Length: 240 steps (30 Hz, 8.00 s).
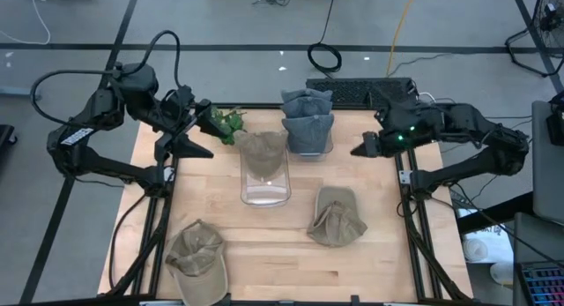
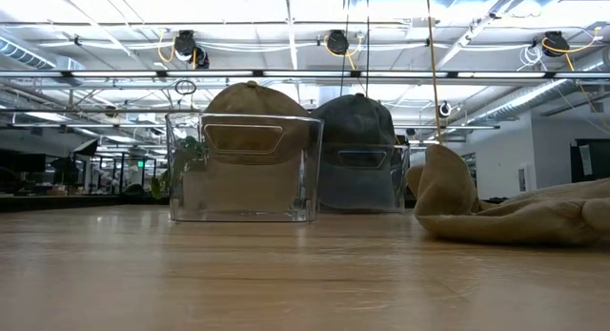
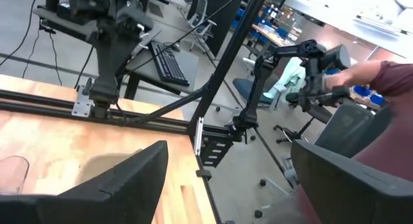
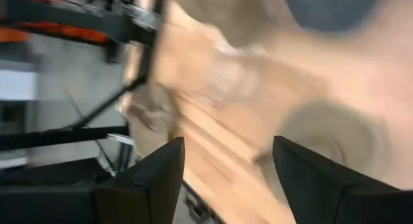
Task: Pick & Place hat
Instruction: Put the right brown cap into the left transparent bin
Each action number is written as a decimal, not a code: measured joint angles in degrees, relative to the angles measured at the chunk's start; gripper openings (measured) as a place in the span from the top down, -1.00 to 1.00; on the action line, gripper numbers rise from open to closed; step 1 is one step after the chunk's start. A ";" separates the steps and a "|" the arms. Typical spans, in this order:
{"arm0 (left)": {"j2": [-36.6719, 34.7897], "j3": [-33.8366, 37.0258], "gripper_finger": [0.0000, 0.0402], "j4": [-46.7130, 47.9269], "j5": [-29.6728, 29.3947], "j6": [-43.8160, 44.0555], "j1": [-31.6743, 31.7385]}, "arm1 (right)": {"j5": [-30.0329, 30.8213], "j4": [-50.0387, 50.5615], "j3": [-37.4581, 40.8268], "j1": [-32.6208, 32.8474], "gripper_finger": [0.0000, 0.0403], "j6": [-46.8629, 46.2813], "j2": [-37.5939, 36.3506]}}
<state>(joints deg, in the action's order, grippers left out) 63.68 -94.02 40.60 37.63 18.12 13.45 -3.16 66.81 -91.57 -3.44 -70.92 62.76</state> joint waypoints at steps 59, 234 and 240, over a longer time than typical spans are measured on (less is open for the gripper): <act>0.00 0.00 -0.67 6.34 -0.09 -5.63 0.00 | -4.15 -42.11 62.14 12.36 -0.27 -22.26 0.49; 11.20 0.07 0.95 -37.59 6.12 39.90 2.26 | 60.23 -82.59 2.01 27.22 0.21 122.04 16.47; 11.21 0.07 0.95 -37.54 6.17 33.65 4.05 | 69.34 -81.34 1.99 30.63 0.09 112.39 16.37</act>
<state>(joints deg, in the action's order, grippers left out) 74.89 -93.95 3.06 43.79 51.77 17.50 66.18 -14.53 -89.58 27.19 41.48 79.13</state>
